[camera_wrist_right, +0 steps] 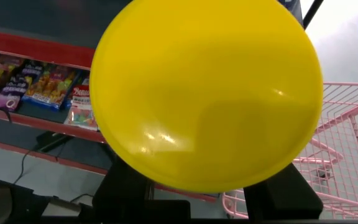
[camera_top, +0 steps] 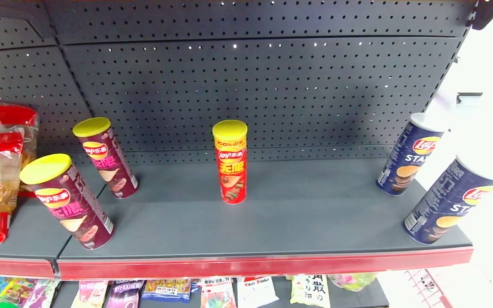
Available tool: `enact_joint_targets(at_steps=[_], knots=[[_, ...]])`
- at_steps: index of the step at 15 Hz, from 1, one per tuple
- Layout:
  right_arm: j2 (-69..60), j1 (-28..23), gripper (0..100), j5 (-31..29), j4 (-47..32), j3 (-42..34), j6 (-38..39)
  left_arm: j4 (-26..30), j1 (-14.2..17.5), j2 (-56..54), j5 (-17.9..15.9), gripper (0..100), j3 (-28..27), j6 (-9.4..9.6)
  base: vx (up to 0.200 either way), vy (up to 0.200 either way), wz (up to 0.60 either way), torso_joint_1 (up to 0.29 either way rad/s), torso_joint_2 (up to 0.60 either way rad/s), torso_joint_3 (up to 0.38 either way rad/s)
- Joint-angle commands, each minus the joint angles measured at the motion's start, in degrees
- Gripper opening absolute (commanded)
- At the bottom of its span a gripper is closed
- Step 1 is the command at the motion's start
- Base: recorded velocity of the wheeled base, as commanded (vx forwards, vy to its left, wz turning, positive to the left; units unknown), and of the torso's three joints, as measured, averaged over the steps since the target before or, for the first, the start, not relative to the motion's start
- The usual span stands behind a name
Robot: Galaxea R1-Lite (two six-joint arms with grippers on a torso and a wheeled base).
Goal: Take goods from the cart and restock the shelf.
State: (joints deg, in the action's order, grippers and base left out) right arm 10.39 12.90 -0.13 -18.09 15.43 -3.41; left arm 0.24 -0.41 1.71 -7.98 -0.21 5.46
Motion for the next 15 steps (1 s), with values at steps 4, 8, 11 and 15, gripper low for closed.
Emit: enact_joint_targets(at_steps=[4,8,11,15], knots=[[-0.63,0.11,0,0.49,0.34,-0.84,-0.19,-1.12,-0.64,8.49,-2.12,100,-10.78,-5.9,0.0,0.0,0.0,0.0,0.0,0.0],[-1.6,0.55,0,2.68,0.42,-3.04,-0.01,-4.02,-9.96,43.29,-19.96,100,-37.94,-6.78,0.0,0.0,0.0,0.0,0.0,0.0],[-2.92,0.37,0,2.33,0.6,-3.3,-0.01,-4.9,-14.88,52.52,-25.41,100,-33.72,0.52,0.0,0.0,0.0,0.0,0.0,0.0],[-3.0,0.29,0,2.24,0.6,-3.3,0.07,-16.68,-15.76,70.72,-25.06,100,-35.04,2.98,0.0,0.0,0.0,0.0,0.0,0.0]])
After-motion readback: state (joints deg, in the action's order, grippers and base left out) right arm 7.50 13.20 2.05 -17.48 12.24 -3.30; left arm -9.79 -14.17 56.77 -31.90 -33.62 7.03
